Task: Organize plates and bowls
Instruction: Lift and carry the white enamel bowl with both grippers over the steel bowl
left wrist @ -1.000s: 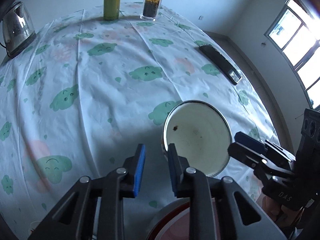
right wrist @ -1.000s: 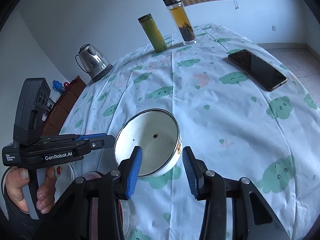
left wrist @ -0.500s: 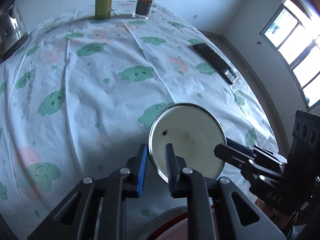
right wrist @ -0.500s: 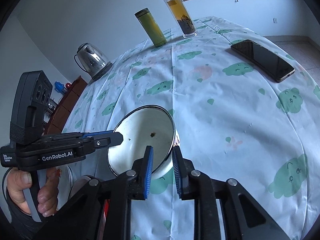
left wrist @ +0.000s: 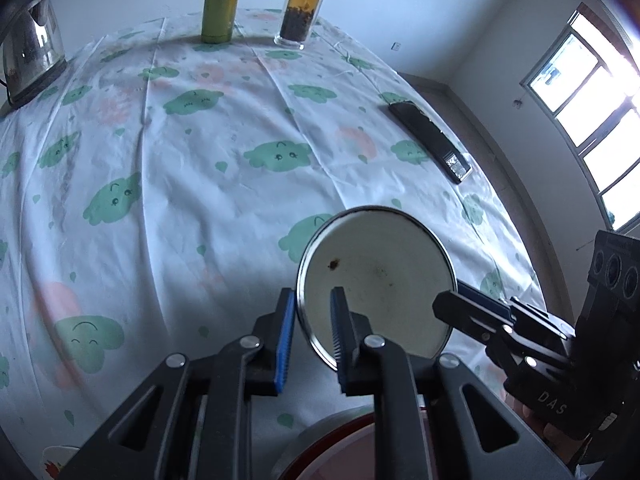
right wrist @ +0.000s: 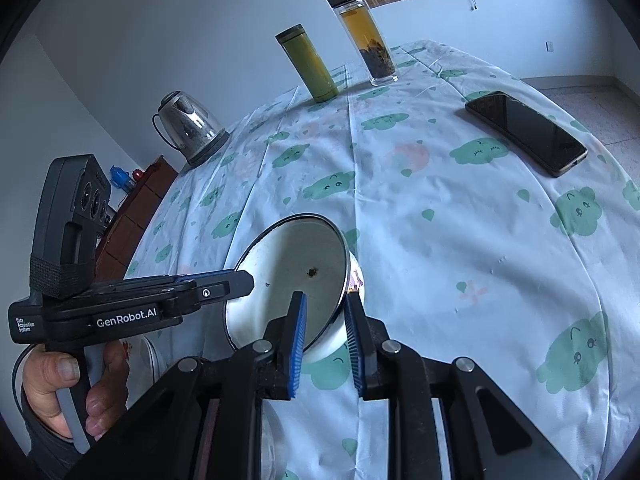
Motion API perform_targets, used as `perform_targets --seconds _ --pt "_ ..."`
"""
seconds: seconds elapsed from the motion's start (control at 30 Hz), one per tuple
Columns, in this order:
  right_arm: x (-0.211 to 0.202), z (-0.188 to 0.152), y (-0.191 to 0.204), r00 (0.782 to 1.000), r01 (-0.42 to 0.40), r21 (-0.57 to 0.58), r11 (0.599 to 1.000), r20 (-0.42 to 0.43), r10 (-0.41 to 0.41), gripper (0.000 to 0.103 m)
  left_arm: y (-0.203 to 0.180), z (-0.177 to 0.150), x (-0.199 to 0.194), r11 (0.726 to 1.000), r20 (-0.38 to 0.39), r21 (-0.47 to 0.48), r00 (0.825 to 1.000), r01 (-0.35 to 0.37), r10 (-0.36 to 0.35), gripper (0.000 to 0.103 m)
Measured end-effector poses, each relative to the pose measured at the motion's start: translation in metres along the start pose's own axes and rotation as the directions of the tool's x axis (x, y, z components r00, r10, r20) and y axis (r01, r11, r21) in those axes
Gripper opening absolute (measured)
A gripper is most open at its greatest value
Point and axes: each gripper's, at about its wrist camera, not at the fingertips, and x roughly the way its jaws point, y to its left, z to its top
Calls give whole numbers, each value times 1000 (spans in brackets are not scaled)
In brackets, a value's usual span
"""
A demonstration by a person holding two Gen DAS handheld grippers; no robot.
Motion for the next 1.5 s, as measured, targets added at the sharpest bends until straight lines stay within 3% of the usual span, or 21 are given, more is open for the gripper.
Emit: perform_targets --seconds 0.8,1.5 --pt "-54 3 39 996 -20 -76 997 90 27 22 -15 -10 -66 999 143 31 990 -10 6 15" --pt "-75 -10 57 994 -44 -96 994 100 53 22 -20 -34 -92 999 187 40 982 -34 26 15"
